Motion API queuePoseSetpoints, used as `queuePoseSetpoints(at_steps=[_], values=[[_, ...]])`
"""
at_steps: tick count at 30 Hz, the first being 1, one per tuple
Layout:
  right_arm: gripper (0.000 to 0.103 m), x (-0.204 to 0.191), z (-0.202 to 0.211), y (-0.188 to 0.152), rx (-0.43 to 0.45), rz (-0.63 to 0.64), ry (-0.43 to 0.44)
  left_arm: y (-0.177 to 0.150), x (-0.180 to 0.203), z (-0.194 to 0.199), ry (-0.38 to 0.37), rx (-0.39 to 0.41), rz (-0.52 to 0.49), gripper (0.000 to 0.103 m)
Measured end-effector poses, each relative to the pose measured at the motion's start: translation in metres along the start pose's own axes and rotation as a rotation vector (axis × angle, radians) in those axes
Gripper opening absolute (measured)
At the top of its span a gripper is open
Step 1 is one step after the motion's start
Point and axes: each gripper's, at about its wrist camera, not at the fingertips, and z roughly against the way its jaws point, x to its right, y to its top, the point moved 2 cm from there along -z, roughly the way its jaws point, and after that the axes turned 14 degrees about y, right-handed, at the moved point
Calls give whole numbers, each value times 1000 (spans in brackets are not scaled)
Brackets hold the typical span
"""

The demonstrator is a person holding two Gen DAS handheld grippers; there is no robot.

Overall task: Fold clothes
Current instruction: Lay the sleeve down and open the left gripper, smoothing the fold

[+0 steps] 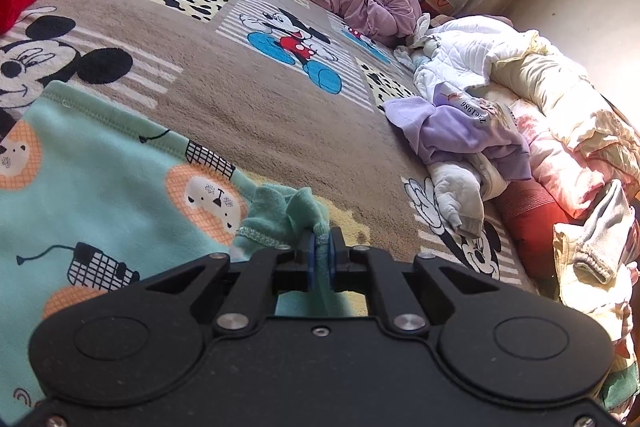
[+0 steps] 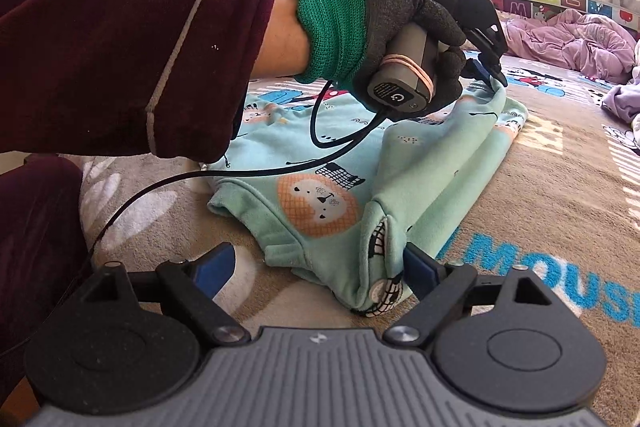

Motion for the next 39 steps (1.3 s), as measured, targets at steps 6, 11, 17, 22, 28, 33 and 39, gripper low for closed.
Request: queuePoseSetpoints(at_steps=[6, 11, 17, 22, 28, 33, 39], values=[[94, -3, -6, 1, -16, 26, 7, -3, 3, -5, 11, -1, -26, 4], [96, -3, -8, 2, -18, 27, 17, -8, 13, -13, 34, -9, -121, 4], [98, -2, -10, 3, -17, 22, 21, -15, 25, -30, 89, -40, -252, 18], [98, 2, -8, 4, -6, -4, 25, -9, 25, 13, 40, 42, -282, 45], [97, -2, 1, 7, -7, -5, -1, -29, 7, 66, 95, 133, -431, 45], [96, -18, 28, 5, -3, 33, -64, -33, -29, 64, 107, 73, -339, 44], [85, -18, 25, 18, 92, 167, -169, -9, -49, 26, 56, -50, -164, 43]])
